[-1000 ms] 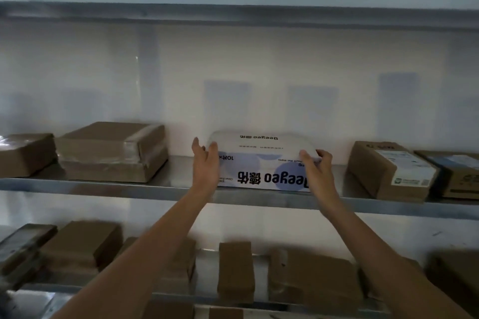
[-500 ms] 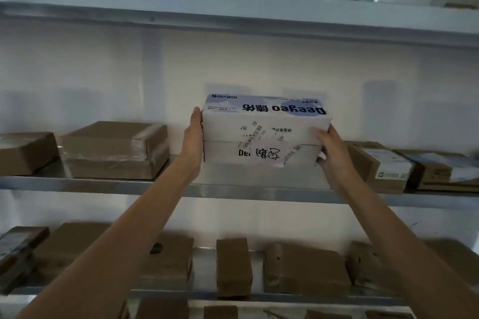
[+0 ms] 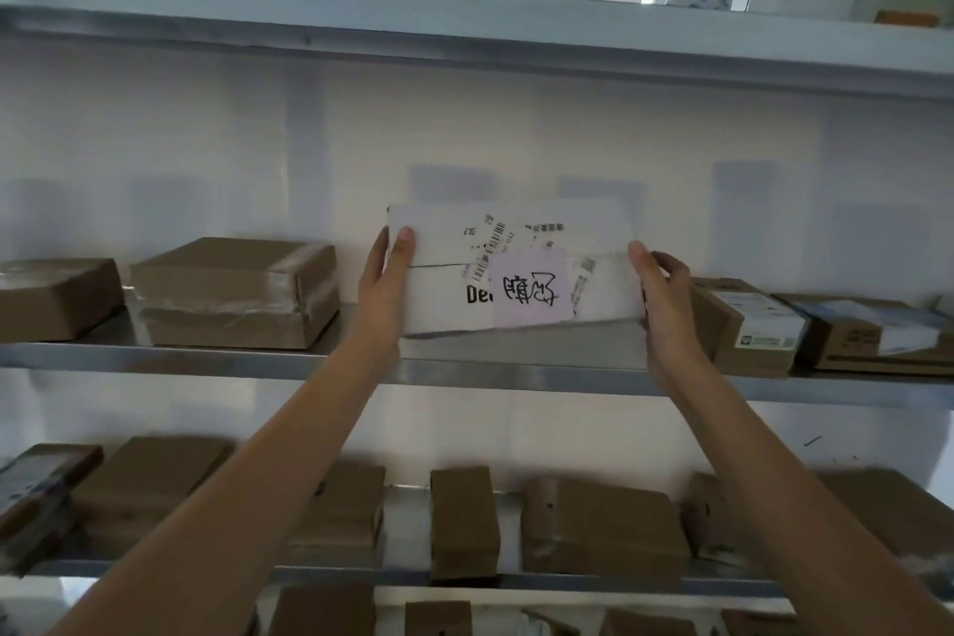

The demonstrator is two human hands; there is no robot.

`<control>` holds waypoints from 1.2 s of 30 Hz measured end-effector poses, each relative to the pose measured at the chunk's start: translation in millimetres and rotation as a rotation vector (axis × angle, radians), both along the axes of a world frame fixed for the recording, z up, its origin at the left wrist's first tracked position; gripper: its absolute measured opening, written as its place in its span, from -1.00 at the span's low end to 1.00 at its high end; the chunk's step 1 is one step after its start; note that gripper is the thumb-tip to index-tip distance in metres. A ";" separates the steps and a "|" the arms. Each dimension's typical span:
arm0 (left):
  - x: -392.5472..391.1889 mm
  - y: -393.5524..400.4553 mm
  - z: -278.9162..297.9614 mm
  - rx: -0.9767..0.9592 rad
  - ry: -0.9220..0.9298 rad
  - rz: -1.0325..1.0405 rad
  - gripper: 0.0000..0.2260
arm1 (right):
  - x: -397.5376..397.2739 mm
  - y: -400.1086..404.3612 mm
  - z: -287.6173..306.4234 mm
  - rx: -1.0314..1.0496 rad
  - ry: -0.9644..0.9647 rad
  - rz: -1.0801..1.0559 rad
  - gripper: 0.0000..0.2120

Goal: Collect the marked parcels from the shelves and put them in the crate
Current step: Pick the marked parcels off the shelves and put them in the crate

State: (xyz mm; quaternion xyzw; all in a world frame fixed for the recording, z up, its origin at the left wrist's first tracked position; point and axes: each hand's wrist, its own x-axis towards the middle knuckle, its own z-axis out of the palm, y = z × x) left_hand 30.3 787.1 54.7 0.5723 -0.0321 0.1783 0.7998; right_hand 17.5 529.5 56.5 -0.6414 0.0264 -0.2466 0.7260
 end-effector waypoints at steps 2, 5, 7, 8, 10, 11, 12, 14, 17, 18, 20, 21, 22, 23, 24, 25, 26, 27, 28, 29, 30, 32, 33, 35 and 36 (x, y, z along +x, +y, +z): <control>-5.5 -8.3 -11.5 -0.146 0.030 0.022 -0.60 | -4.5 6.9 -2.0 0.075 0.084 0.093 -0.01; -22.0 -34.4 -29.9 -0.298 0.155 -0.083 -0.56 | -15.3 39.5 -15.3 0.098 0.212 0.342 0.29; -36.5 -54.6 -43.8 -0.346 0.203 -0.140 -0.53 | -15.8 61.7 -29.1 0.105 0.193 0.396 0.20; -42.4 -61.8 -48.7 -0.360 0.214 -0.157 -0.52 | -15.1 69.0 -34.6 0.121 0.175 0.357 0.13; -48.6 -66.5 -55.9 -0.351 0.230 -0.164 -0.51 | -12.8 71.5 -38.4 0.159 0.163 0.279 0.00; -48.6 -63.6 -55.5 -0.321 0.233 -0.151 -0.49 | -11.5 67.4 -37.3 0.161 0.167 0.278 -0.06; -45.9 -57.3 -53.3 -0.276 0.240 -0.123 -0.46 | -9.8 60.3 -36.0 0.149 0.171 0.297 -0.08; -35.9 -36.9 -43.2 -0.204 0.250 -0.008 -0.40 | -9.1 40.8 -29.7 0.075 0.178 0.358 -0.05; -24.0 -0.7 -15.0 -0.035 0.130 0.123 -0.35 | -15.5 6.5 -8.7 -0.140 0.162 0.524 -0.23; -21.0 9.4 -4.6 0.082 0.064 0.135 -0.35 | -18.4 -3.9 0.2 -0.219 0.173 0.601 -0.31; -17.3 22.3 14.4 0.337 -0.039 0.101 -0.35 | -23.8 -18.6 16.9 -0.396 0.238 0.729 -0.32; -16.4 24.6 21.0 0.449 -0.061 0.042 -0.33 | -23.7 -22.8 23.2 -0.484 0.286 0.774 -0.29; -15.3 25.0 25.2 0.537 -0.057 -0.038 -0.31 | -23.3 -24.2 28.3 -0.553 0.333 0.809 -0.27; -15.3 24.1 28.4 0.597 -0.034 -0.129 -0.31 | -23.4 -23.7 32.9 -0.604 0.369 0.829 -0.25; -16.3 22.1 29.5 0.621 0.008 -0.222 -0.32 | -24.0 -22.2 36.9 -0.638 0.387 0.837 -0.25; -18.3 19.0 28.8 0.611 0.063 -0.302 -0.35 | -24.2 -21.0 40.1 -0.659 0.391 0.840 -0.25; -19.0 16.1 26.1 0.586 0.106 -0.350 -0.37 | -25.8 -19.4 42.2 -0.670 0.386 0.834 -0.26; -20.1 13.5 23.4 0.558 0.117 -0.353 -0.40 | -28.0 -17.7 43.8 -0.680 0.376 0.819 -0.27; -20.6 11.6 20.3 0.531 0.101 -0.319 -0.43 | -28.3 -17.3 44.4 -0.698 0.359 0.787 -0.29; -21.3 10.2 18.1 0.494 0.076 -0.276 -0.50 | -26.4 -19.0 44.4 -0.723 0.324 0.717 -0.34; -20.1 10.3 15.3 0.447 0.050 -0.234 -0.57 | -24.8 -20.7 43.5 -0.735 0.267 0.609 -0.41; -19.1 9.9 10.5 0.328 0.011 -0.183 -0.68 | -20.4 -25.3 37.0 -0.555 0.117 0.375 -0.41; -18.4 8.7 9.0 0.259 0.002 -0.161 -0.70 | -18.3 -25.8 31.8 -0.361 0.058 0.298 -0.38; -18.0 3.9 8.6 0.135 0.005 -0.142 -0.66 | -16.8 -21.4 17.2 -0.046 -0.028 0.260 -0.43; -18.1 0.9 9.9 0.092 0.006 -0.141 -0.62 | -17.9 -16.5 9.5 0.006 -0.060 0.242 -0.48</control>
